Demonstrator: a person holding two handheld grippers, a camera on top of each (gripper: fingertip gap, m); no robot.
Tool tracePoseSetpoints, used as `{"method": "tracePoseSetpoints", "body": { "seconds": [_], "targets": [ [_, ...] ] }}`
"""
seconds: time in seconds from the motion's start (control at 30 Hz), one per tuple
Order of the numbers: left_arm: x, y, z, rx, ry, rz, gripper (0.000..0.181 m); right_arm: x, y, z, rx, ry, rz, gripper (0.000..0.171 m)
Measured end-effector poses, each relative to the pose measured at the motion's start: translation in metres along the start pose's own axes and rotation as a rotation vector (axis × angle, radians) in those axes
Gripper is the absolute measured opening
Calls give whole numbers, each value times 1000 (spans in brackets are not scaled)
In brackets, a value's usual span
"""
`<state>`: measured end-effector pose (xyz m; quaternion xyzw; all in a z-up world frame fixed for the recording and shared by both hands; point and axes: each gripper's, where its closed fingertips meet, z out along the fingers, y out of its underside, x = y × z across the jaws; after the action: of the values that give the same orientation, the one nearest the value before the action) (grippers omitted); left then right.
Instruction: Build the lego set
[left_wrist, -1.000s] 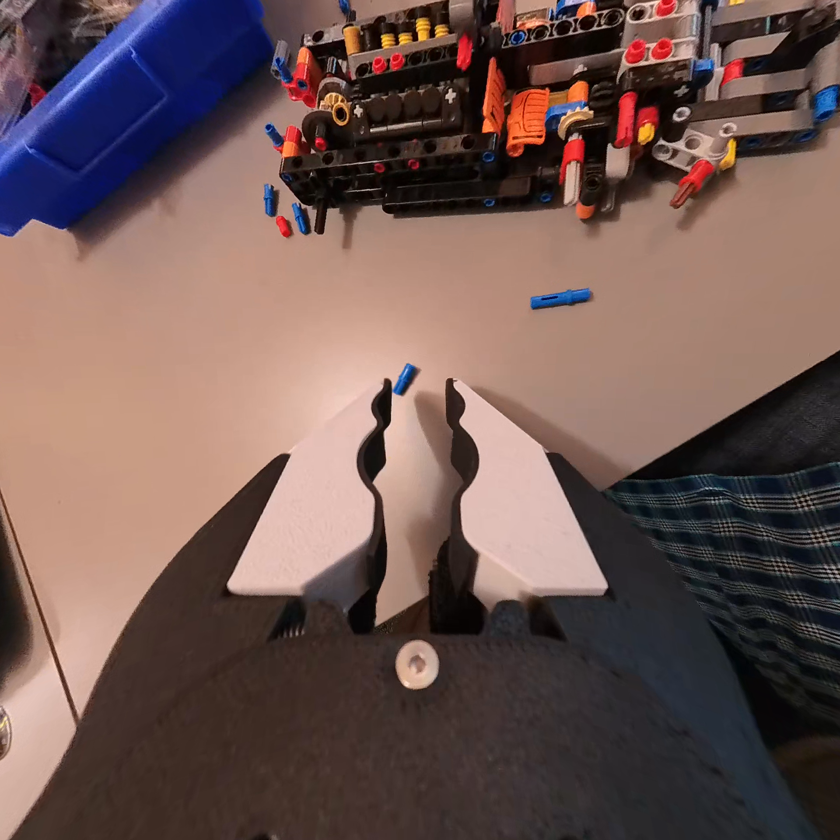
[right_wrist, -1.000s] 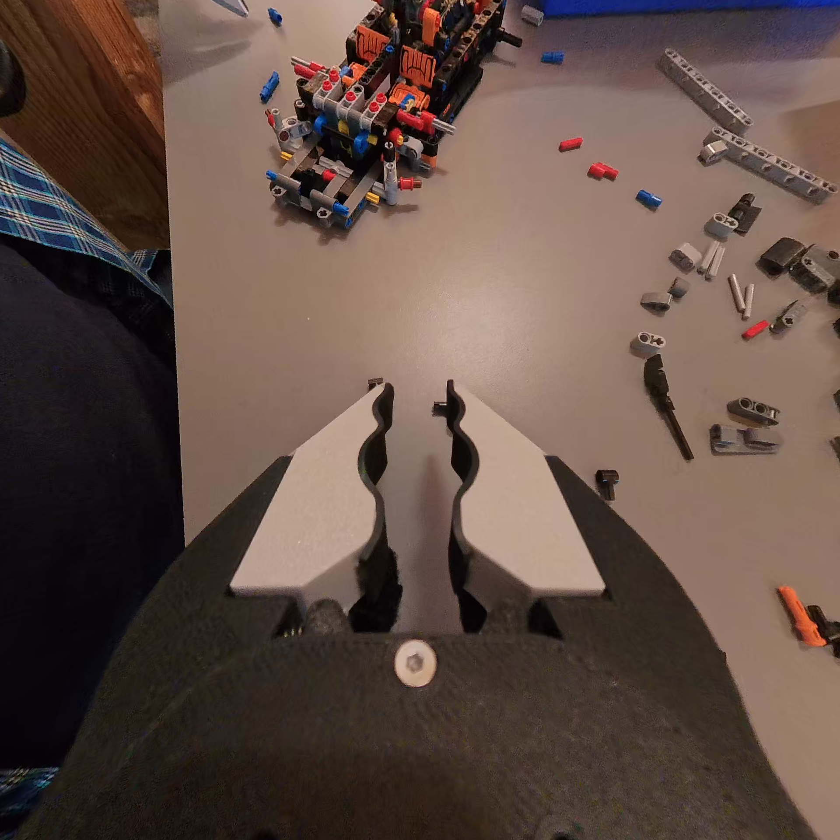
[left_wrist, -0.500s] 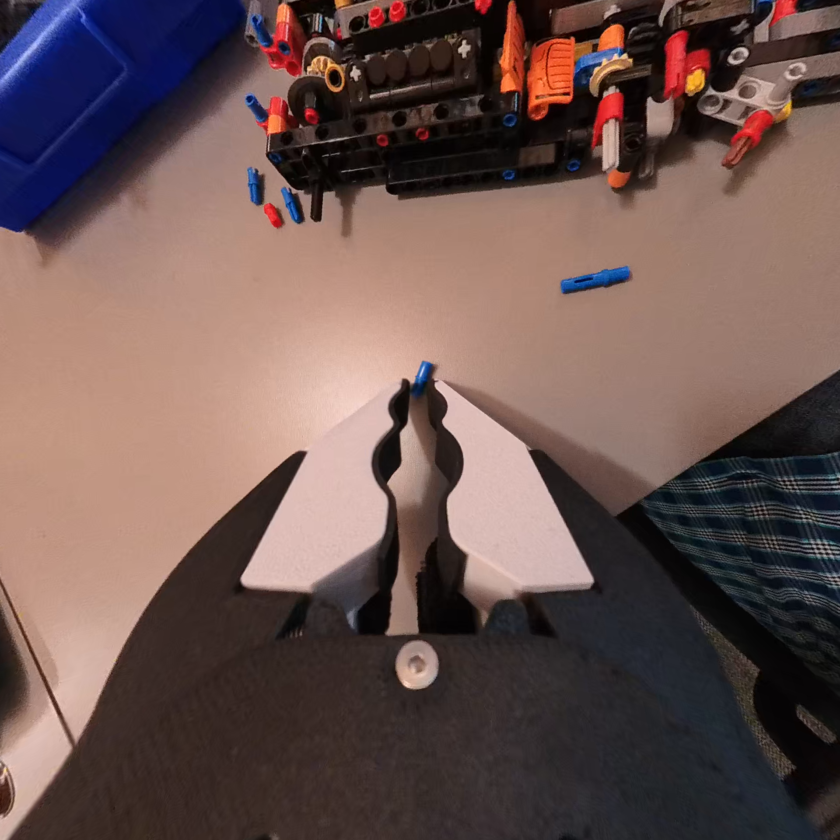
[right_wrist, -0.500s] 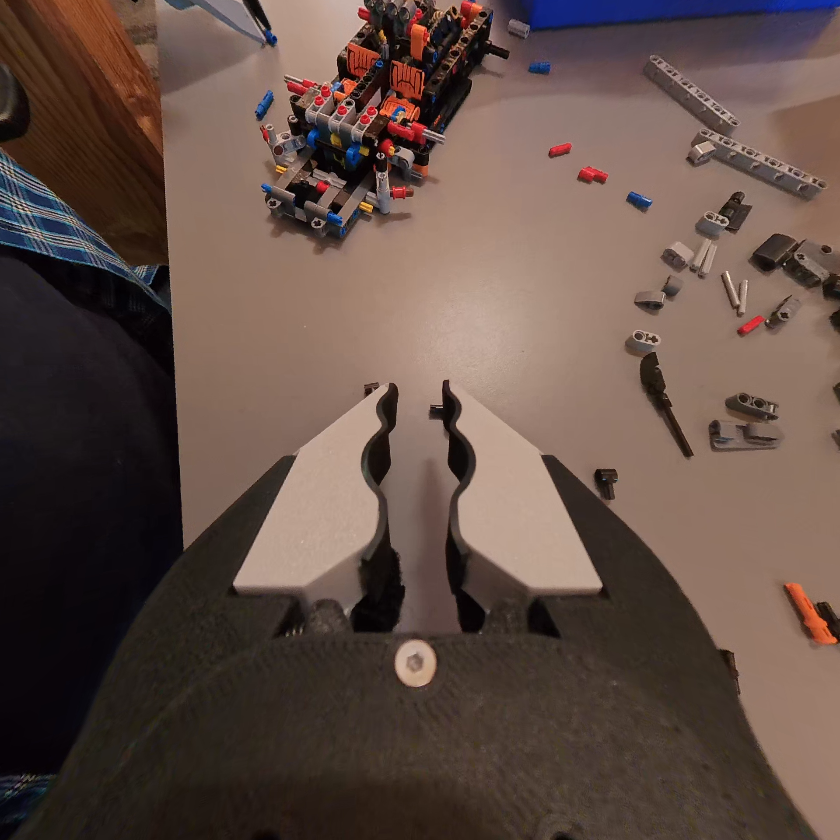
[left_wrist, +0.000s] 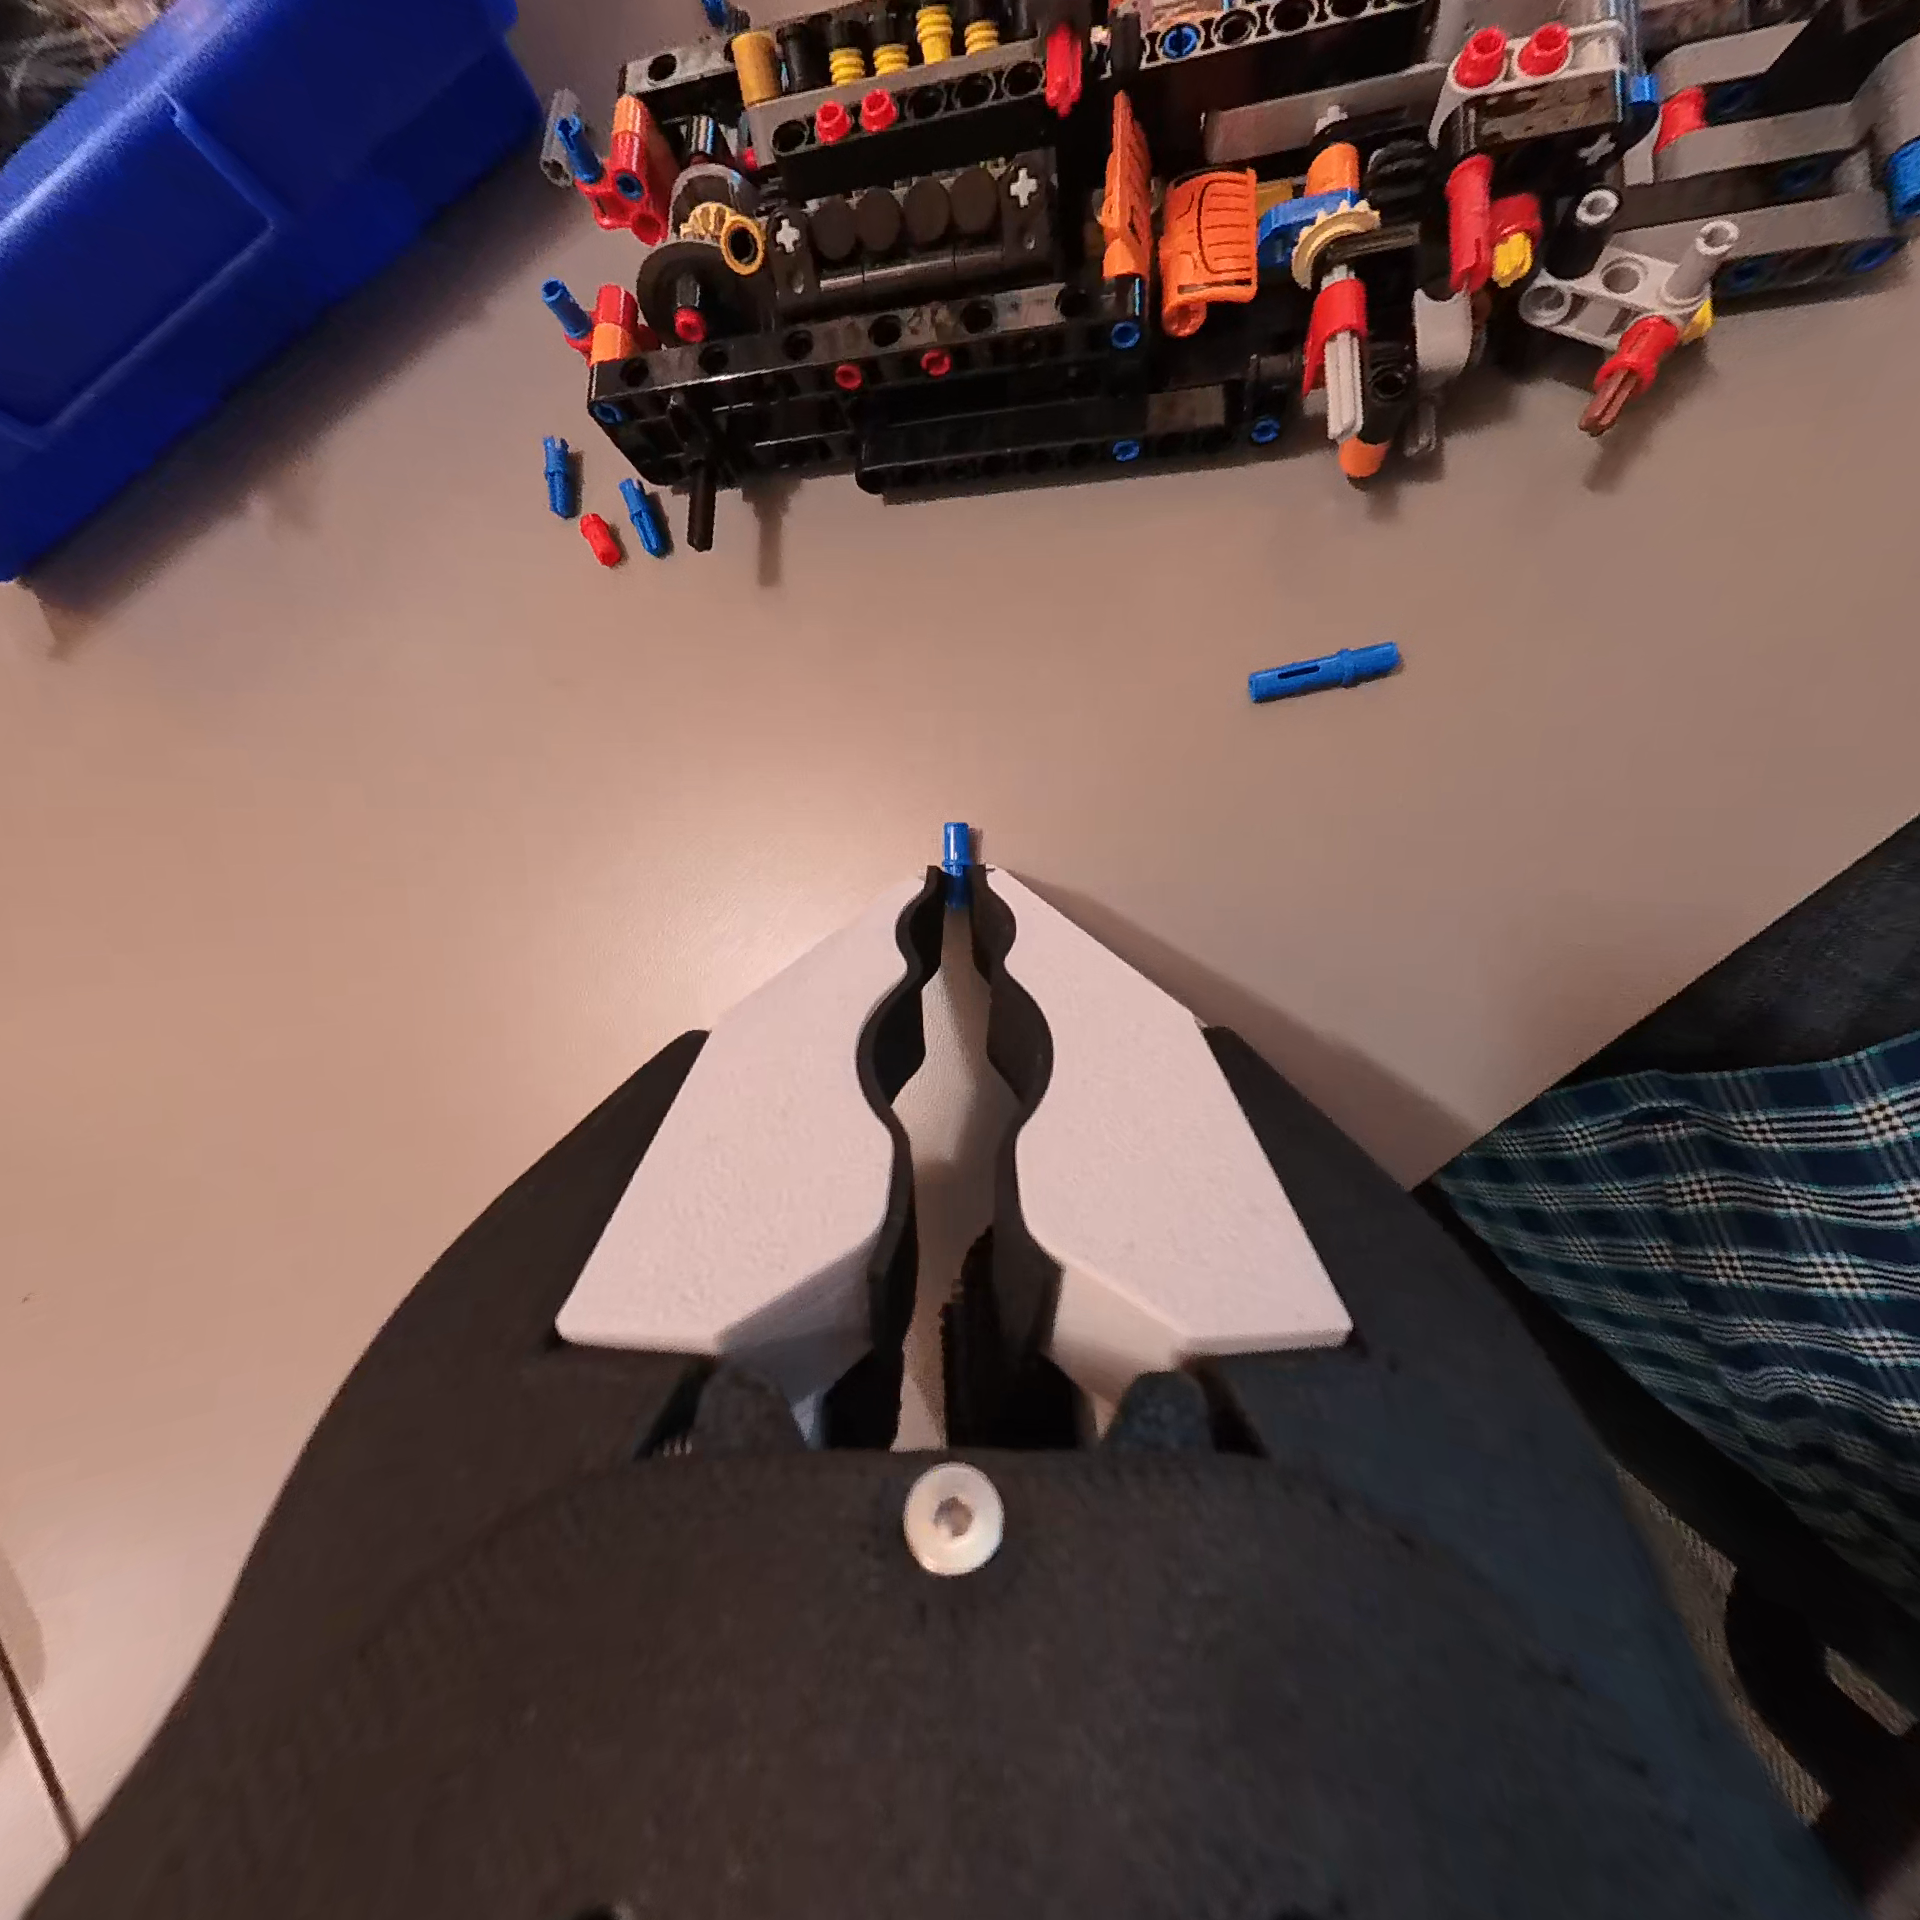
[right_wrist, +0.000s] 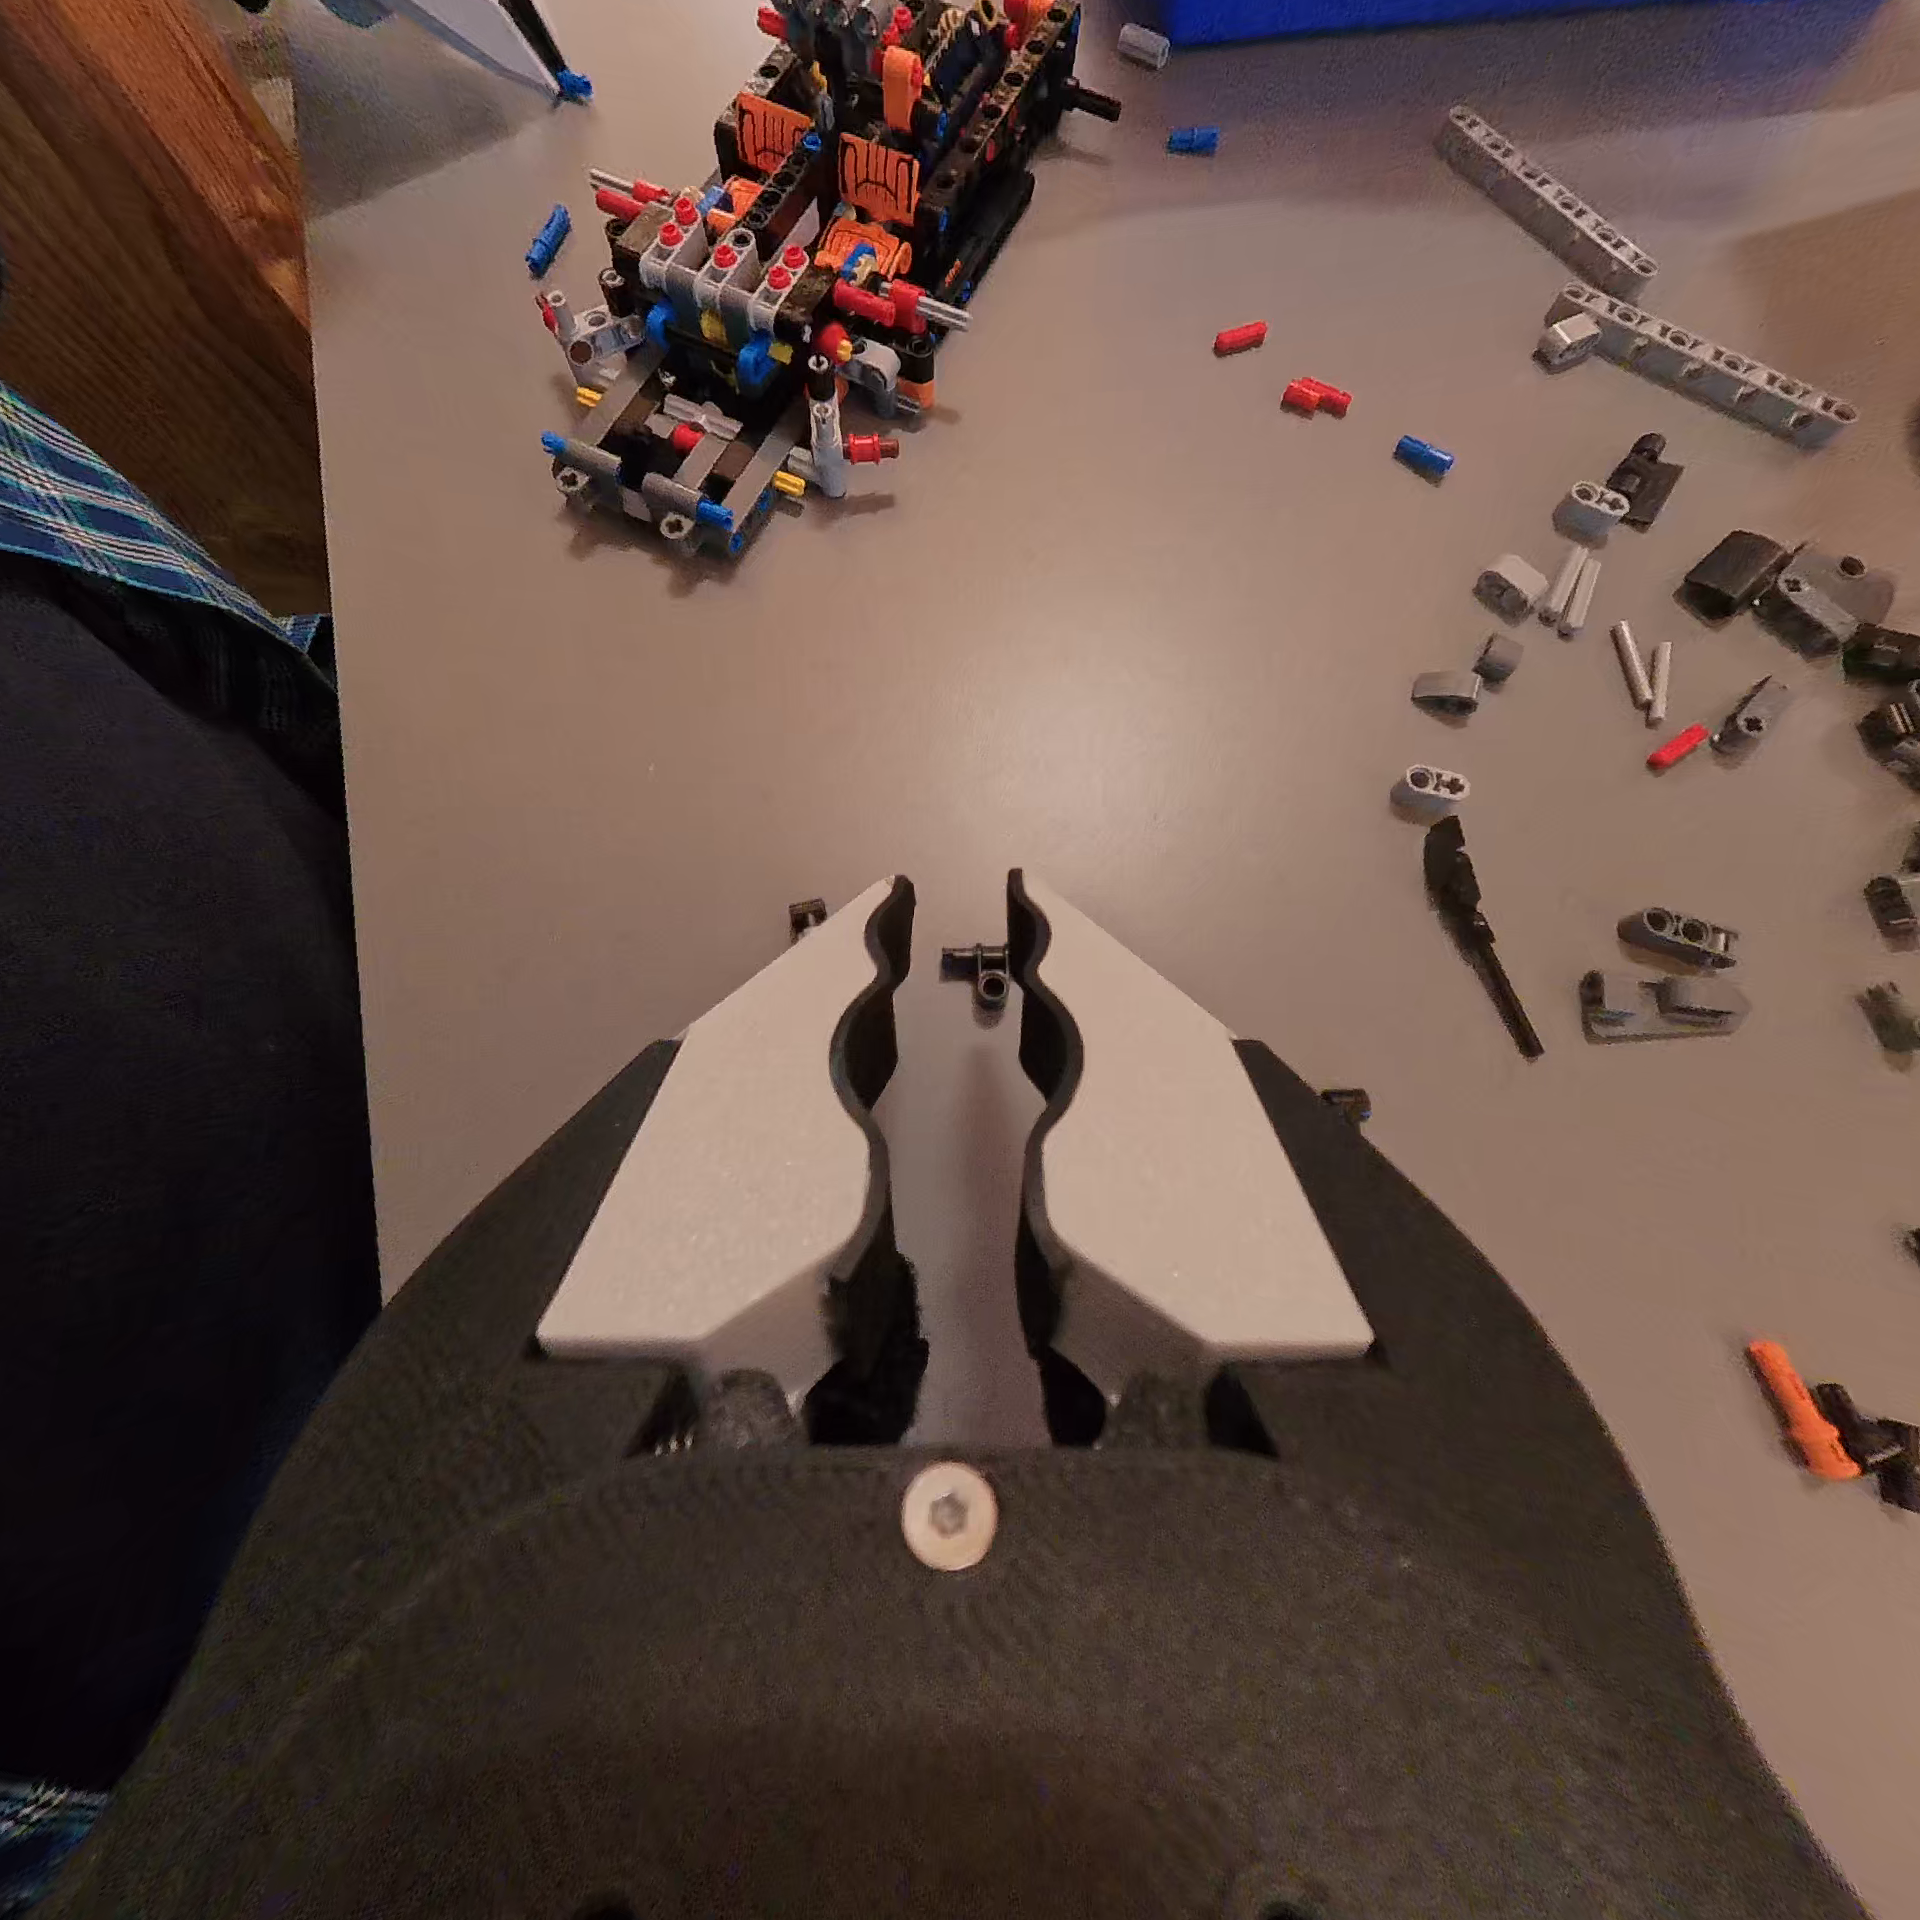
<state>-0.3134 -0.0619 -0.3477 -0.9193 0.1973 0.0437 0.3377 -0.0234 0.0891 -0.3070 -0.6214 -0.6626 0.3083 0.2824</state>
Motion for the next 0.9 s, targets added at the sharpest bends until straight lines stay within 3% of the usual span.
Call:
{"method": "tracePoseSetpoints", "body": {
  "seconds": [0.03, 0.63, 0.9],
  "targets": [
    [0, -1, 0, 7, -2, -3, 3, 0, -1, 1, 0, 0, -1, 16],
    [-2, -9, -2, 79, -2, -28, 3, 5, -18, 6, 29, 29, -5, 16],
    [3, -38, -23, 146, -6, -1, 3, 9, -18, -17, 68, 87, 5, 17]
  ]
}}
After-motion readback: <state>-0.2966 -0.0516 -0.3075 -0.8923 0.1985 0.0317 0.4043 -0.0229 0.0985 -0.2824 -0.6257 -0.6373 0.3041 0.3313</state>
